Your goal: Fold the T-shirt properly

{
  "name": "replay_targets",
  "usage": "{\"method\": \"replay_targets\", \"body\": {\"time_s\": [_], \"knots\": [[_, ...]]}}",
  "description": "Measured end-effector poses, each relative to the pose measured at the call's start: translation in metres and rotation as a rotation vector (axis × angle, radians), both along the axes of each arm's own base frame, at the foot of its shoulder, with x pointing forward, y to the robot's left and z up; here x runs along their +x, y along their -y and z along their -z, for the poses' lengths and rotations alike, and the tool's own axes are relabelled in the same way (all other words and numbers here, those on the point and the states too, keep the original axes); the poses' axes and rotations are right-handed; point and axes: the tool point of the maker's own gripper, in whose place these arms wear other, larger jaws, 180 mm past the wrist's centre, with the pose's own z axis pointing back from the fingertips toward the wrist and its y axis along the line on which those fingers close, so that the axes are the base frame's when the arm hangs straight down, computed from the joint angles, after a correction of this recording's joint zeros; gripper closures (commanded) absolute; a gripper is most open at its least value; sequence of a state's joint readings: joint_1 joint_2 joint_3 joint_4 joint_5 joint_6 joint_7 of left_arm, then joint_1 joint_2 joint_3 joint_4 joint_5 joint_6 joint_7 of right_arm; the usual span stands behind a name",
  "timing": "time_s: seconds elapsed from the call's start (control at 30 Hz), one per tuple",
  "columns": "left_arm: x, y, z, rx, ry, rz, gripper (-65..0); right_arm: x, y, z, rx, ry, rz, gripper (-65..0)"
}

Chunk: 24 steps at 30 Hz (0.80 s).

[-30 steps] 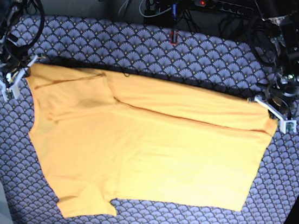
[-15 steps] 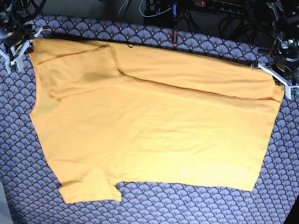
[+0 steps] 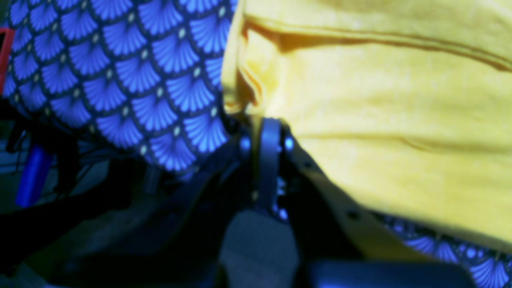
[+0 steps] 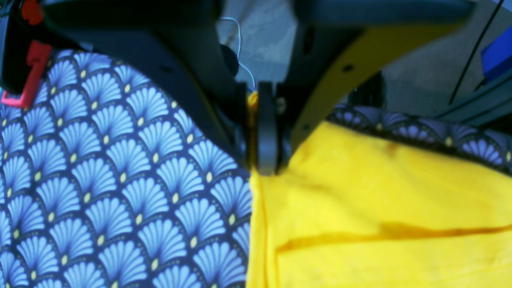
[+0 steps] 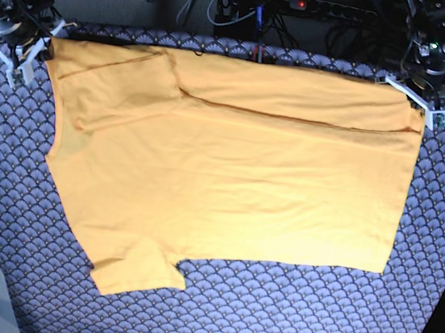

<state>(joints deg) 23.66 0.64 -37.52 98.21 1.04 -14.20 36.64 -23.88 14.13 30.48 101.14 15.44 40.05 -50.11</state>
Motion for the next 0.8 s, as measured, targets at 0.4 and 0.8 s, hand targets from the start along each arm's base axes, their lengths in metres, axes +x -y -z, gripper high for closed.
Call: {"method": "replay_targets", "body": {"time_s": [0.4,0.8], "knots": [[0.002,-0.003,-0.001,0.007,0.003,0.001,-17.6,-0.001,0.000,0.001,-0.001,-0.005,0.001,-9.1],[0.002,0.006,-0.008,-0.026,0.077,0.104,-40.0,-0.004,0.026,-0.009,-0.036,0.017,0.075,-34.7]]}}
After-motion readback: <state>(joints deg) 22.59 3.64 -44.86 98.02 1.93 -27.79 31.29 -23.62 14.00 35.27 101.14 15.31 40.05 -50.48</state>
